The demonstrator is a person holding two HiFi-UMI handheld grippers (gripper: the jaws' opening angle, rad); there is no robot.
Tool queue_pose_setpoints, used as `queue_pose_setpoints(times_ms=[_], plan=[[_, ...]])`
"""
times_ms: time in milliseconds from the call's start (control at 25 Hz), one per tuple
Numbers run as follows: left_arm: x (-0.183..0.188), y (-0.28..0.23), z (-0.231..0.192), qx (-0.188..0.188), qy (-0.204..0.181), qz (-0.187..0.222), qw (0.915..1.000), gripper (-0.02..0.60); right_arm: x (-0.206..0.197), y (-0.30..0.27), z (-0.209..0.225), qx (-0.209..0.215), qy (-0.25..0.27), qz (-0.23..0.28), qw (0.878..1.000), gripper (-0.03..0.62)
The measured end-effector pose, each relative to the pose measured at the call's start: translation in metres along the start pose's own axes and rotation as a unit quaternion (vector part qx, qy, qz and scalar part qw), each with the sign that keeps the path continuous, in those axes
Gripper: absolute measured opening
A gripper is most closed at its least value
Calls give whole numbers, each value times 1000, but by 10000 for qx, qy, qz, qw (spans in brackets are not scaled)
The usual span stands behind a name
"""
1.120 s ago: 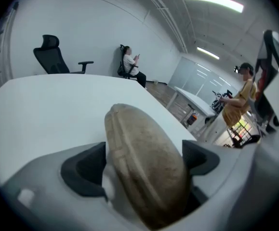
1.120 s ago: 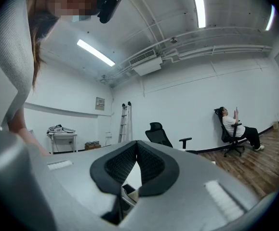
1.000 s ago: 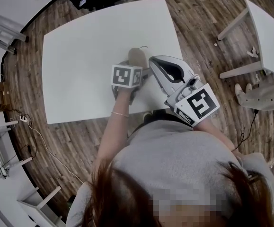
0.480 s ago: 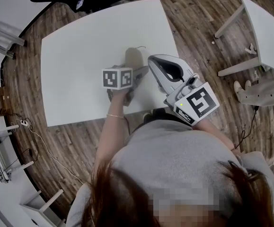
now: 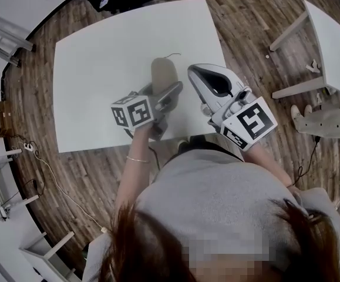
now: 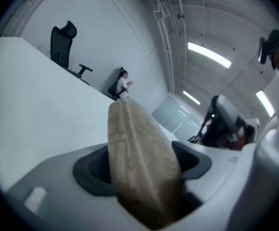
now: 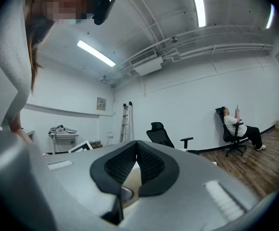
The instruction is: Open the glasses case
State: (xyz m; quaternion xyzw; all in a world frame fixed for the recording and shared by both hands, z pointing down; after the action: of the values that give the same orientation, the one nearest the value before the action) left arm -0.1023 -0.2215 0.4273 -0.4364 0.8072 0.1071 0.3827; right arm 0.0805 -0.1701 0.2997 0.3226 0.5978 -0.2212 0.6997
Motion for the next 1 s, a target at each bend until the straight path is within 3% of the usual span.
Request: queue_pose_setpoints(times_ms=[200, 240, 280, 320, 440, 560, 760, 800, 920, 1000], plan=[[27, 29, 38, -737, 104, 783, 9941, 353, -7, -8, 8, 253, 69, -177, 9995, 12], [31, 35, 46, -851, 65, 869, 9926, 351, -8, -12, 10, 358, -38, -186, 9992, 100], [34, 40, 53, -960, 22, 930, 9910, 351, -8, -16, 12, 471, -164, -189, 9986, 146], [37, 45, 60, -1070, 0, 981, 9894, 351, -9, -21, 14, 587, -319, -176, 9976, 150], [41, 55, 76, -1396, 72, 1147, 9835, 351, -10, -33, 26, 898, -1209, 28, 9886, 163], [42, 68, 83, -1568, 31, 1215, 9801, 351, -10, -47, 30, 1108, -2307, 255, 9664, 183], [43, 84, 91, -1731, -57, 1248, 9769, 351, -9, -68, 21, 1516, -2872, 197, 9456, 156], [42, 85, 93, -1734, -83, 1253, 9768, 351, -8, -69, 20, 1593, -2919, 209, 9428, 122], [40, 86, 97, -1710, -152, 1269, 9769, 351, -3, -71, 17, 1810, -2857, 191, 9409, 98], [39, 87, 100, -1744, -108, 1304, 9759, 351, 1, -71, 14, 1979, -2789, 185, 9395, 44]])
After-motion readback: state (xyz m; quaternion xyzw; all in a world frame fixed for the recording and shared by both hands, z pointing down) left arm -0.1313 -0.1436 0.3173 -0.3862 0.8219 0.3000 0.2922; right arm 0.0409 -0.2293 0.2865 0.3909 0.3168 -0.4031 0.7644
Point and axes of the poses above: the fingertips, and each gripper's own axes: y backward along the fingers, z to its right, x out of its top, the point moved 9 cm from there along y, backward along the fingers, and after that the axes turned 11 degrees about z, right-handed, at the moved point
